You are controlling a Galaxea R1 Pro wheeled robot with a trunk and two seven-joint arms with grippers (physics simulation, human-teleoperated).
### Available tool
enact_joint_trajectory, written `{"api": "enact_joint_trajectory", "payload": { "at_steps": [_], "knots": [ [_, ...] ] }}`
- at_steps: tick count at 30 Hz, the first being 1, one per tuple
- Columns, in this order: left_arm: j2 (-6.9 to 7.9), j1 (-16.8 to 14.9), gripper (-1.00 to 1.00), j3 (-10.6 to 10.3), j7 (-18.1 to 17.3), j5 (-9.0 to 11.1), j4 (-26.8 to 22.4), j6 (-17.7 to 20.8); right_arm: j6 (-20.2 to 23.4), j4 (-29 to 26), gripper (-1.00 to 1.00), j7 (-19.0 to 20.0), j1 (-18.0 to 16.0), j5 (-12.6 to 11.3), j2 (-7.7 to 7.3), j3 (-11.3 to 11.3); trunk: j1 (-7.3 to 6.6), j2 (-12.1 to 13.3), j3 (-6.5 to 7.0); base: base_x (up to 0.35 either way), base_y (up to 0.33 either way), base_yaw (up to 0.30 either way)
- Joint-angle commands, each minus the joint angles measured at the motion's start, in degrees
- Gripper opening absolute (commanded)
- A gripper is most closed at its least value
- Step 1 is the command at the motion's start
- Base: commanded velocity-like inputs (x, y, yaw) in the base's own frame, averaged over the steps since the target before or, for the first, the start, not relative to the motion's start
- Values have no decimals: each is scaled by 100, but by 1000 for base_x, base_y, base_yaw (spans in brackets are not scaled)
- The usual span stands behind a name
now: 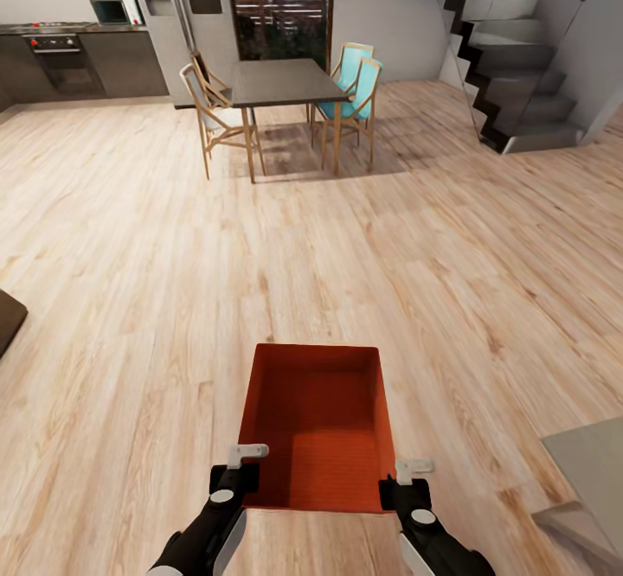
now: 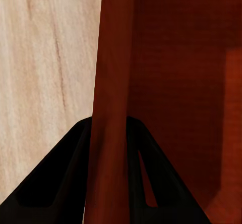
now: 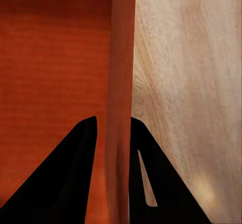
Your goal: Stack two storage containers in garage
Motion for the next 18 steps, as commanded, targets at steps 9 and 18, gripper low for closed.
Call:
{"api": "enact_joint_trajectory", "payload": {
  "at_steps": [9,18],
  "knots": [
    [-1,1,-100,127,59,-45,3,31,-80,-30,-100,44,-6,48,-181,31,3,-2,-4,337,0,0],
    [-1,1,-100,127,58,-45,3,31,-80,-30,-100,53,-6,48,-177,36,3,-2,-4,337,0,0]
  ]
}}
